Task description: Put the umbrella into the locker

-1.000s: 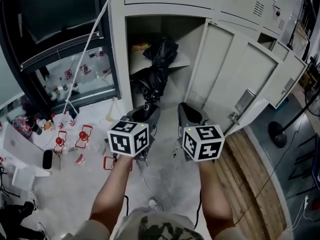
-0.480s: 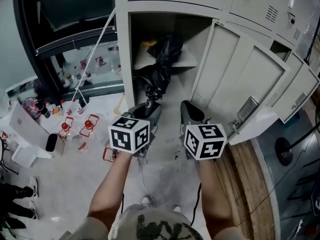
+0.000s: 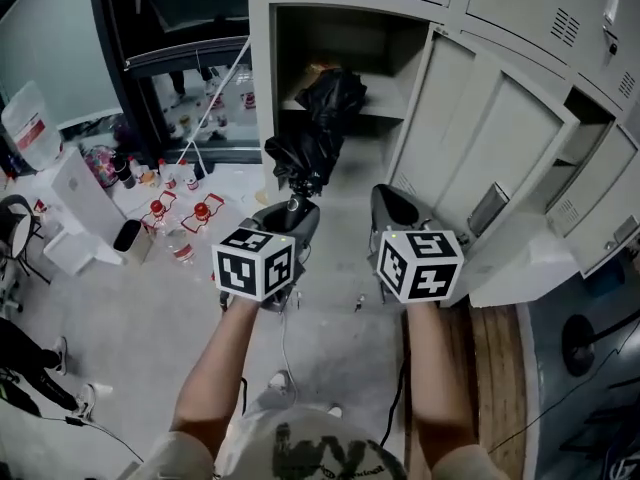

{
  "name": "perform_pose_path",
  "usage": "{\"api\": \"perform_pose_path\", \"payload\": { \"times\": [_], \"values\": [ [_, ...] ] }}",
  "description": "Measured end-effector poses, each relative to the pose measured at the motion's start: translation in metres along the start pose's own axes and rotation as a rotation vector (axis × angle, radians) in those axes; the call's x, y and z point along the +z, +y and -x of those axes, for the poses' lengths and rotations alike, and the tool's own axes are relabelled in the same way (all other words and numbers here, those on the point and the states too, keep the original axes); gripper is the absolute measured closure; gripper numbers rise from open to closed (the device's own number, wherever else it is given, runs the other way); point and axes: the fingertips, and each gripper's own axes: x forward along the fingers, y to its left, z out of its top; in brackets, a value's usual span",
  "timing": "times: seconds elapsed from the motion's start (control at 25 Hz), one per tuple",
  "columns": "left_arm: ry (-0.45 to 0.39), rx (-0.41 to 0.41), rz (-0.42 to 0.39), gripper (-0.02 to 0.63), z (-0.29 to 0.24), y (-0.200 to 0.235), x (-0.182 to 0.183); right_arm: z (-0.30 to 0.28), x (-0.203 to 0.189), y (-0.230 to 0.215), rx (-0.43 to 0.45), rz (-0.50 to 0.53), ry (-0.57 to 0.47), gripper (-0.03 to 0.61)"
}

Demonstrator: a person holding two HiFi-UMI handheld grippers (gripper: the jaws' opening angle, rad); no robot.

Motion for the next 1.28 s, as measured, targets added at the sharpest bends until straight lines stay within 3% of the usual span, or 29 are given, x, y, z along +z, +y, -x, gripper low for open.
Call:
{"api": "perform_pose_path", "payload": {
  "times": [0.32,0.56,0.88,1.28],
  "values": [
    [0.036,0.120,0.007,0.502,0.034,-0.009,-0.026,0.008,-0.004,0.011,0.112,-0.009,-0.007,0.583],
    [0.097,0.156,0.002,0.502,0.037,-0.018,-0.048,0.016,-0.005,0.010,0.147,-0.010,-0.020,0.583],
    [0.195,0.169,-0.040,0.502,0.019,-0.021,-0.059,0.020,-0.006,0.009,0.171,-0.016,-0.034,0.583],
    [0.315,0.154,-0.131,0.502,-0.022,0.002,-0.054,0.007,-0.006,-0.004,0.140,-0.035,-0.042,0.583]
  ]
}}
